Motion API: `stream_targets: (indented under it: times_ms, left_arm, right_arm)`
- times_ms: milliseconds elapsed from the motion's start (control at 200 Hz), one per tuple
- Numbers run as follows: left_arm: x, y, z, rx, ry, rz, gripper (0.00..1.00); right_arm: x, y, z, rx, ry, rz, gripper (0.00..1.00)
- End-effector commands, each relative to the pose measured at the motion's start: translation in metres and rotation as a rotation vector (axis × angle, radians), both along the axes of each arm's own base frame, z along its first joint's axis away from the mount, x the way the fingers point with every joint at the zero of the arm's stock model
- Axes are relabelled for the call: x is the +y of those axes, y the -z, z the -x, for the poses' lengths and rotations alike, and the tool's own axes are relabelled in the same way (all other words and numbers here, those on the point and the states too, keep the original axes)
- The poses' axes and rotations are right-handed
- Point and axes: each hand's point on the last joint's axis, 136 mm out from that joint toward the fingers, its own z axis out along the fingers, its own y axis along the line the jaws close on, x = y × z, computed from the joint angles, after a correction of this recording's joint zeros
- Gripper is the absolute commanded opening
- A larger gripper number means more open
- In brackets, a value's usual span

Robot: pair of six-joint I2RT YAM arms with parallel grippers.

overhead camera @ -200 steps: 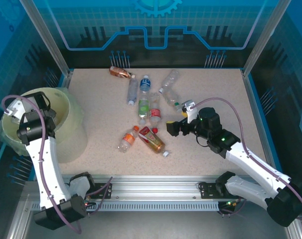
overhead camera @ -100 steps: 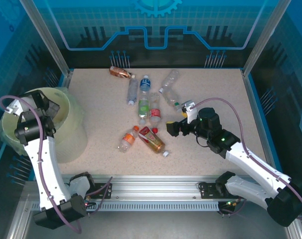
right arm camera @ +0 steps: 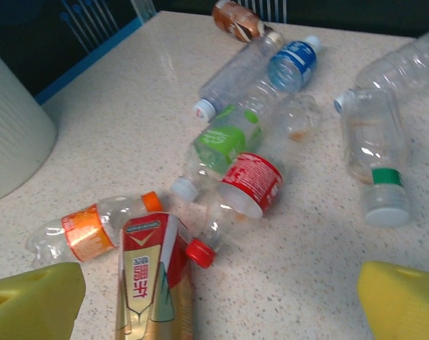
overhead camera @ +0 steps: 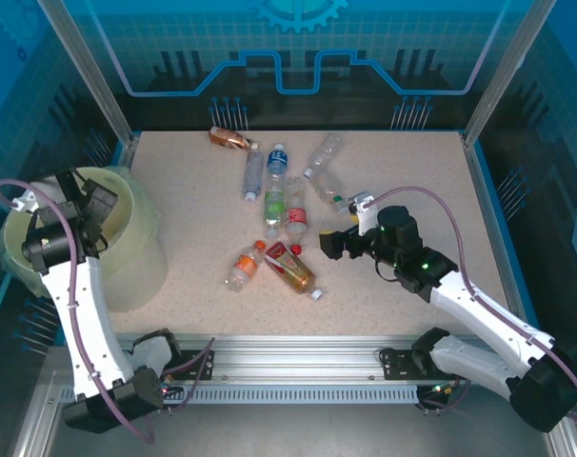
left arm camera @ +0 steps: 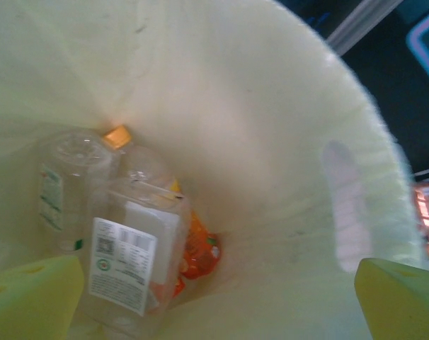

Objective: Put the plastic bottles in the bin

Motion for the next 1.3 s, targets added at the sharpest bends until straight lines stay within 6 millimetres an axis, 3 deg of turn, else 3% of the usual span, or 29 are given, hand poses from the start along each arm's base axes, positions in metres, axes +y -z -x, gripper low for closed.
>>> stream_targets:
  times_ms: [0, 240, 380, 485, 715, 900, 1090, 1295]
  left_arm:
    - [-0.027, -0.041, -0.008, -0.185, 0.151, -0.004, 0.99]
    - [-0.087, -0.084, -0.03, -0.467, 0.474, 0.077, 0.99]
    - [-0.128, -0.096, -0.045, -0.567, 0.684, 0.179, 0.99]
    - [-0.159, -0.099, -0.056, -0.595, 0.804, 0.155, 0.99]
    - [-0.227, -0.085, -0.075, -0.577, 1.042, 0.172, 0.99]
    - [-0.267, -0.053, -0.091, -0.516, 1.126, 0.253, 0.99]
    - [-0.284, -0.011, -0.111, -0.399, 1.113, 0.35, 0.99]
    - [-0.279, 0.006, -0.116, -0.351, 1.065, 0.347, 0.99]
  right_arm:
    - [-0.005, 0.006, -0.002, 0.062, 0.065, 0.006, 1.0]
    - [0.0, 0.036, 0.009, 0.153, 0.065, 0.023, 1.0]
    - [0.017, 0.052, 0.024, 0.126, -0.048, 0.058, 1.0]
    - [0.031, 0.065, 0.037, 0.105, -0.123, 0.095, 1.0]
    - [0.052, 0.083, 0.051, 0.064, -0.186, 0.142, 1.0]
    - [0.06, 0.098, 0.056, 0.076, -0.193, 0.197, 1.0]
    - [0.07, 0.115, 0.055, 0.104, -0.187, 0.25, 1.0]
    - [0.082, 0.13, 0.05, 0.1, -0.199, 0.306, 1.0]
